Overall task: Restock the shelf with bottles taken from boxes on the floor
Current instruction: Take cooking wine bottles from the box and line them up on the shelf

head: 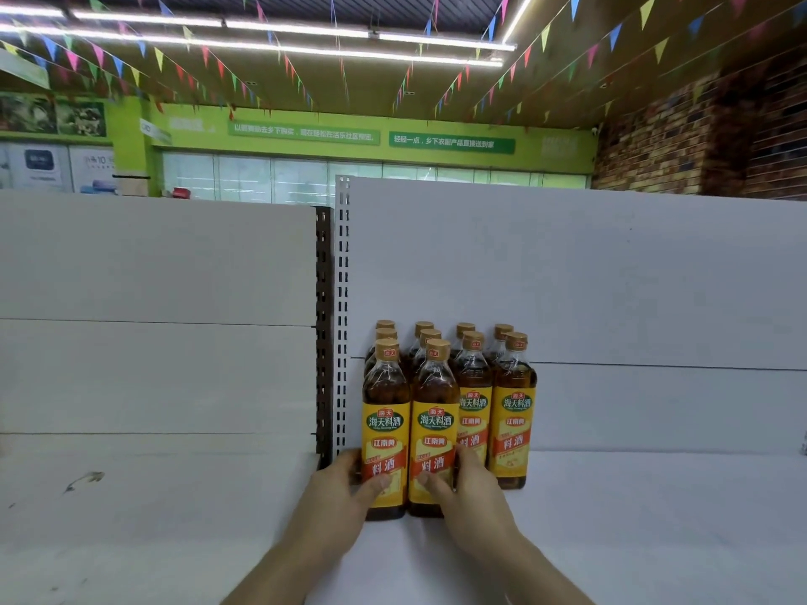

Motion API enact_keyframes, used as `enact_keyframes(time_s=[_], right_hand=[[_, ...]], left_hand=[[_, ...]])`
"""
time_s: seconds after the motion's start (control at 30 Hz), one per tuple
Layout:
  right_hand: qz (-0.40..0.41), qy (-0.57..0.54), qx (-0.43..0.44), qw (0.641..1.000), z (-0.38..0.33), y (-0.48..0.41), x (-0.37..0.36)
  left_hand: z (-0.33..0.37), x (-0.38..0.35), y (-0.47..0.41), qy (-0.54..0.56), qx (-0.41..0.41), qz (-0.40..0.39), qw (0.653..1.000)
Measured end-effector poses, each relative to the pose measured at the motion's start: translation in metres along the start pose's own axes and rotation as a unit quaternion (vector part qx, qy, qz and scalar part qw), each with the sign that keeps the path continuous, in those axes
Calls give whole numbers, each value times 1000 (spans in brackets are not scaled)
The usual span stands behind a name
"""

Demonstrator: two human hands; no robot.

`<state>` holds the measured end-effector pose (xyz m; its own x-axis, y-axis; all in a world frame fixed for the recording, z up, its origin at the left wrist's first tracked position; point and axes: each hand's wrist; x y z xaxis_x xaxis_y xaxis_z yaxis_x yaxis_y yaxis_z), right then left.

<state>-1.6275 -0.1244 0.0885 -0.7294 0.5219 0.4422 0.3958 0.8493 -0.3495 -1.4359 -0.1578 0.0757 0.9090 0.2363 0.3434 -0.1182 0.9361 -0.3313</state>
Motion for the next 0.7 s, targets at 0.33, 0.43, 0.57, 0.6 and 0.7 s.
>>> enact_keyframes(time_s=[0.33,0.43,0.57,0.6,0.7], right_hand=[[-2,0,1,1000,5,-4,-4],[0,-7,4,1000,5,-3,-5],[2,0,9,1000,4,-2,-6],[1,2,9,1000,4,-2,-6],[-5,7,11,1000,2,0,-6]], left_hand=[[-3,-3,-7,3,5,-3,1000],[-2,-3,-8,-1,-2,-4,1000],[-2,-2,-8,-6,-2,-6,1000],[-2,-2,-8,-8,-4,-5,1000],[-4,-2,-7,-9,-12,-1,1000]])
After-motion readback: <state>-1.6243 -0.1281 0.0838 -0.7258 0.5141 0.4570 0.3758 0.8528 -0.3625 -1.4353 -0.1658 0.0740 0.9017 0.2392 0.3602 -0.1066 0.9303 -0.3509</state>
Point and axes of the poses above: each hand's wrist, its own y-axis away from the middle knuckle, its own x-axis out of the back of the hand, z = x × y, and after that the axes turned 14 degrees about z, right-handed
